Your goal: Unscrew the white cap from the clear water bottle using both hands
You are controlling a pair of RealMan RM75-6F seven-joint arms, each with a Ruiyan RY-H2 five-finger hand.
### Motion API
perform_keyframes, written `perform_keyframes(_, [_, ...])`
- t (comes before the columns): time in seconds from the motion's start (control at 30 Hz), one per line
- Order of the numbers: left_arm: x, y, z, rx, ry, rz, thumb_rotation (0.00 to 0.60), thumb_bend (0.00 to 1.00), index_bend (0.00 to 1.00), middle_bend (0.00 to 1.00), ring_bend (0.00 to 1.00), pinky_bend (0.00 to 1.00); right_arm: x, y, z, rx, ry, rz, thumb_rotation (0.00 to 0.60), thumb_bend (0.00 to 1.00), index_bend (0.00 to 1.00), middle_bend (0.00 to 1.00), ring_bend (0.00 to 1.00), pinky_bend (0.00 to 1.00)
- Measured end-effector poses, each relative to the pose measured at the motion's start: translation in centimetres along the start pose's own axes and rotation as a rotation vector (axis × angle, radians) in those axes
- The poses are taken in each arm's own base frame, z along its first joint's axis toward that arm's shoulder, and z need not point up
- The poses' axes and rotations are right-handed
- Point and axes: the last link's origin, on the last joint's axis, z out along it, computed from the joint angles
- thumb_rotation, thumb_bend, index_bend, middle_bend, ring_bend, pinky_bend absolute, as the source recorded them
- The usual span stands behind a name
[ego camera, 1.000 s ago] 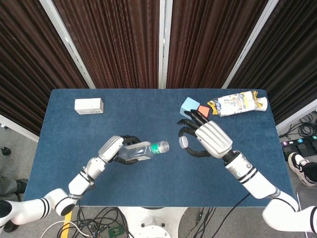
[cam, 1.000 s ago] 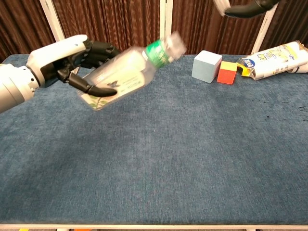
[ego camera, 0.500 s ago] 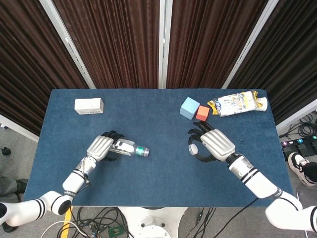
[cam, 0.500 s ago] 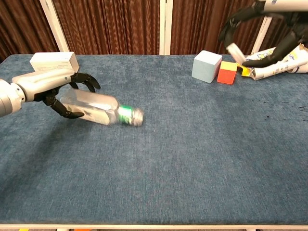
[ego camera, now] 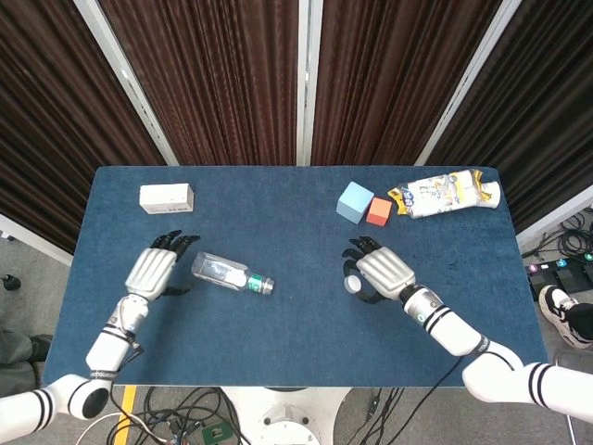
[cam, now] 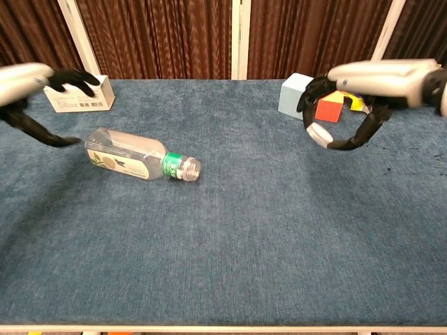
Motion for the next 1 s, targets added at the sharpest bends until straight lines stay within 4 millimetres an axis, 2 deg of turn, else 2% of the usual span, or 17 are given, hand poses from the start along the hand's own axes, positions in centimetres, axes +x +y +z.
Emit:
perform_keyframes(0.17, [2.8,-2.5,-2.3,0.056,0.091,0.010,0.600,0.21,0.14,0.17,0.06,0.14,-2.4,0.4,1.9,-0.024,-0.026,-0.045,0.600,0.33,0.35,0.13,0.00,0.00])
perform_keyframes(0.27, [3.6,-3.7,-3.5,0.088,0.104,0.012,0.600,0.21,0.14,0.17,0.06,0.14,-3.6,0.7,2.5,-0.042,-0.038,-0.061,0.600,0.34,0.29,0.12,0.00,0.00])
perform_keyframes(0.33, [3.7,-4.2,-3.9,0.110,0.099,0.005,0.600,0.21,0.14,0.17,0.06,0.14,-4.1,0.9,2.6,-0.057,-0.047,-0.056,0.600,0.34,0.19,0.10,0.00,0.00])
perform_keyframes(0.43, [4.0,-5.4,-4.7,0.165,0.093,-0.001,0.600,0.21,0.14,0.17,0.06,0.14,-4.2,1.4,2.2,-0.072,-0.041,-0.052,0.600,0.34,0.05,0.09,0.00,0.00])
perform_keyframes(0.53, [4.5,-6.7,-5.8,0.211,0.107,0.012,0.600,0.21,0.14,0.17,0.06,0.14,-3.3,2.1,1.3,-0.091,0.001,-0.048,0.600,0.34,0.03,0.09,0.00,0.00])
perform_keyframes(0.63, [5.4,-8.1,-7.1,0.257,0.142,0.041,0.600,0.21,0.15,0.17,0.06,0.14,-1.9,3.4,-0.5,-0.130,0.078,-0.034,0.600,0.34,0.03,0.09,0.00,0.00])
perform_keyframes(0.73, [6.5,-10.1,-8.9,0.313,0.177,0.100,0.600,0.21,0.17,0.17,0.06,0.13,-0.5,5.2,-3.4,-0.188,0.175,-0.009,0.600,0.34,0.03,0.08,0.00,0.00])
perform_keyframes(0.87, [7.6,-12.4,-11.6,0.362,0.197,0.172,0.600,0.21,0.17,0.17,0.06,0.11,0.8,7.5,-8.7,-0.271,0.317,0.025,0.600,0.34,0.02,0.06,0.00,0.00])
perform_keyframes(1.0, [8.3,-13.4,-14.2,0.401,0.204,0.207,0.600,0.21,0.17,0.17,0.06,0.08,0.9,8.8,-14.3,-0.337,0.432,0.053,0.600,0.35,0.00,0.04,0.00,0.00])
